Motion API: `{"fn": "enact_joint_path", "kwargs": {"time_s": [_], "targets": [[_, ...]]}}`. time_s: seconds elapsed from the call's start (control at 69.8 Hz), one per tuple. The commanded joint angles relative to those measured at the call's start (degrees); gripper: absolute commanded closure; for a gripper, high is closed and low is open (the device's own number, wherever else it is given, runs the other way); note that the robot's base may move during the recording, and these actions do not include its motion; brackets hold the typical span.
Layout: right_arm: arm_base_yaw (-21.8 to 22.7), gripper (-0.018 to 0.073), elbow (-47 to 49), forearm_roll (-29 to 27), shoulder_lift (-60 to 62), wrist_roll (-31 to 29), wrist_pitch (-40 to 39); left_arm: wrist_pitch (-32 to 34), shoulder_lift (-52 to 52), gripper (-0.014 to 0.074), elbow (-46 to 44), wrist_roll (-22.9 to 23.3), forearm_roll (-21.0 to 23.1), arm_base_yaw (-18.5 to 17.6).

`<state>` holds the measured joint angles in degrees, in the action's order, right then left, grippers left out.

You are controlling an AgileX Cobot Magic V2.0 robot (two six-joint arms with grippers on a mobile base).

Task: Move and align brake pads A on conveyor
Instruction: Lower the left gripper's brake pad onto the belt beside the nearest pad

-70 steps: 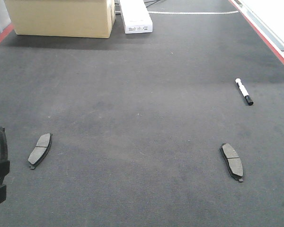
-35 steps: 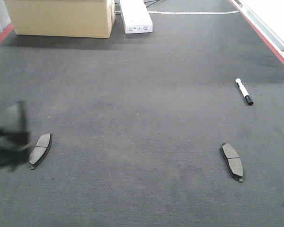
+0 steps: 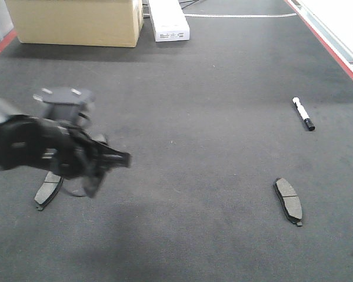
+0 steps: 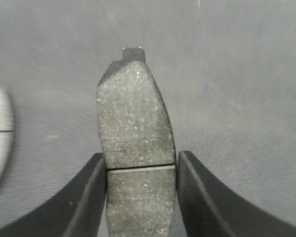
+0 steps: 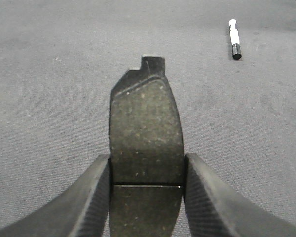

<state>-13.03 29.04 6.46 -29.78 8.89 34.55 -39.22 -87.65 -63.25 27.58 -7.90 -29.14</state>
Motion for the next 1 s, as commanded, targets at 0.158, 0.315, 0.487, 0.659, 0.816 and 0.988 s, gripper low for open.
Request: {"fn": "enact_joint_path", "kwargs": {"time_s": [0.158, 0.315, 0.487, 0.659, 0.816, 0.988], "targets": [[0.24, 0.0561, 1.74, 0.69, -0.04, -0.29, -5.18, 2.3, -7.92, 0.0571, -4.67, -0.44, 3.65, -0.12], [0.24, 0.0561, 1.74, 0.69, -0.04, -0.29, -5.18, 2.33, -11.52, 0.0565, -5.22, -0.27, 3.6, -0.12], [0.24, 0.0561, 1.74, 0.69, -0.04, -0.29, -5.18, 2.92, -14.36, 0.0549, -5.22, 0.64, 3.6, -0.07], [0.24, 0.0561, 1.74, 0.69, -0.04, -0.29, -5.18, 5.69, -15.91, 0.0516, -5.22, 2.25, 3.55, 0.05], [0.24, 0.0561, 1.74, 0.69, -0.04, -0.29, -5.18, 6.7, -17.18, 0.0454, -5.22, 3.2, 3.14, 0.05], [0.24, 0.0561, 1.74, 0.69, -0.04, -0.29, -5.18, 6.95, -18.22, 0.0341, -5.22, 3.32, 3.2, 0.05]]}}
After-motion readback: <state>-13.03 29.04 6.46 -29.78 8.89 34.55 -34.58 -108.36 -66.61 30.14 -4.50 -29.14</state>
